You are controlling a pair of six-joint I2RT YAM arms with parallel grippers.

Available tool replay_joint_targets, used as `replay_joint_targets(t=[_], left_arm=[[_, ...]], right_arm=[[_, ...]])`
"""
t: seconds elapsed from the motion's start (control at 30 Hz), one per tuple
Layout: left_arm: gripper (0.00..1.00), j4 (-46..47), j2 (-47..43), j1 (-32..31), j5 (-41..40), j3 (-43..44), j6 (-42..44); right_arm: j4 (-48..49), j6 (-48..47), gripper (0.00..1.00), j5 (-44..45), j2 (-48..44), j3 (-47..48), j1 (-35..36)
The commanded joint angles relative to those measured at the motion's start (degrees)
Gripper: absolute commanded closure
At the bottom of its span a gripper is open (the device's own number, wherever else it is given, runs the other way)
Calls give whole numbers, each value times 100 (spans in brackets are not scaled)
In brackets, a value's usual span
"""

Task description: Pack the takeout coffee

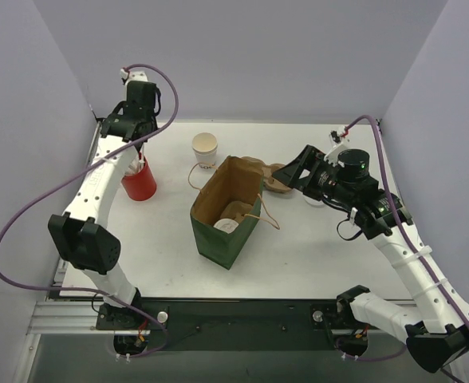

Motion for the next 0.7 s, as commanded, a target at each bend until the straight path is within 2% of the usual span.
replay_joint_targets(t=[0.0,0.17,0.43,0.67], left_arm=[[100,90,-693,2,624,419,-33],[100,230,-1299,-15,1177,490,-148],[100,1109,-2696,-270,3214,-80,-402],[100,1602,-3426,-569,4111,-380,-622]], right_arm=[[-1,-140,29,106,12,250,-34],[-133,-193,29,159,-23,339,-34],[-379,-254,29,387,-225,374,-43],[-406,-219,29,467,-348,295,-43]])
